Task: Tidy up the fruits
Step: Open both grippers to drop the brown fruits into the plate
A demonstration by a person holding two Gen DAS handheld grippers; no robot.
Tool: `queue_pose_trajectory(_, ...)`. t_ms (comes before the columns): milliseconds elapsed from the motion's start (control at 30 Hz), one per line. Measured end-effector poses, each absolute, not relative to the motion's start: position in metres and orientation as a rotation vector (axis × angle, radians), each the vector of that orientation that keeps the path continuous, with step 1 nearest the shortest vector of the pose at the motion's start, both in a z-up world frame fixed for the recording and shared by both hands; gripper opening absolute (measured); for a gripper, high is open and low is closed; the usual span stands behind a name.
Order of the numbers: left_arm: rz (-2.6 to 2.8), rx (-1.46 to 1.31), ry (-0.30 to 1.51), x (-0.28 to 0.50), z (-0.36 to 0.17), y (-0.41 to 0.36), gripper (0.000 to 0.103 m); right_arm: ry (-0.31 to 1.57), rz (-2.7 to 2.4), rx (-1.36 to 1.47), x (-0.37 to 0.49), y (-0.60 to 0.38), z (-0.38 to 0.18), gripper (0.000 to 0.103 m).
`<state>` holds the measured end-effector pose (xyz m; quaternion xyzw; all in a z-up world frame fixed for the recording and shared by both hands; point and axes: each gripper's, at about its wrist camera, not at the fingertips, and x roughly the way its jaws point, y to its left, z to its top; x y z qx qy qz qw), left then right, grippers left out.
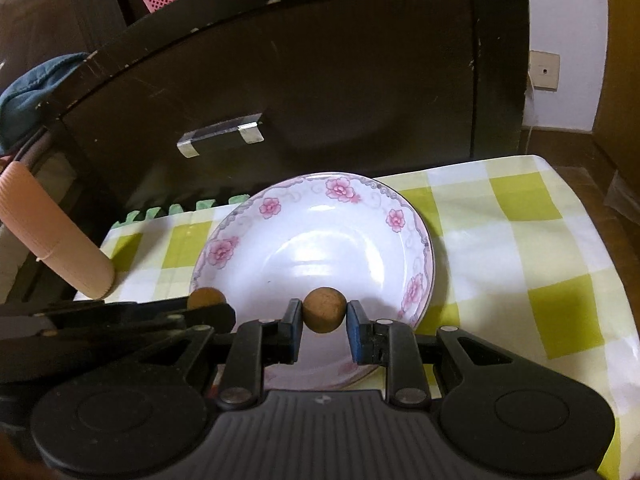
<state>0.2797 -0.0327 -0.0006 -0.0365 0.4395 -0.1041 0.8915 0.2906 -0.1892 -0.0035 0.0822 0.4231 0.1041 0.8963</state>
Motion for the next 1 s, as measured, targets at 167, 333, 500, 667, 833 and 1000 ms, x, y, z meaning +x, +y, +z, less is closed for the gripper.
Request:
queue_pose_trajectory(167,-0.215,-0.075,0.925,0.285,-0.005,-0.033,0.032,0.880,0.226,0.163,0.298,-0.189,-0.009,0.024)
queue_pose_trajectory(333,-0.213,-0.071,0.931,0.285,-0.007,-0.033,0.033,0.887,0.231,0.148,0.301,-0.188,-0.012,0.025)
queue_pose_trajectory(500,-0.207,-0.077,0.929,0.285,-0.007,-0.033,0.037,0.890,0.222,0.157,0.302,-0.189,-0.012,0.025)
queue_pose_trajectory(667,-0.201,-0.081,0.922,0.284,-0.004,-0.032,0.043,0.884,0.218,0.162,0.302,-0.191,-0.010,0.025)
queue_pose_trajectory(833,-0.203,-0.082,0.905,0.280,0.004,-0.032,0.047,0.869,0.209,0.173,0.300,-0.194,-0.003,0.029)
queue_pose_trajectory(1000,-0.205,-0.078,0.875,0.270,0.016,-0.032,0.052,0.850,0.207,0.172,0.289,-0.196,0.008,0.029)
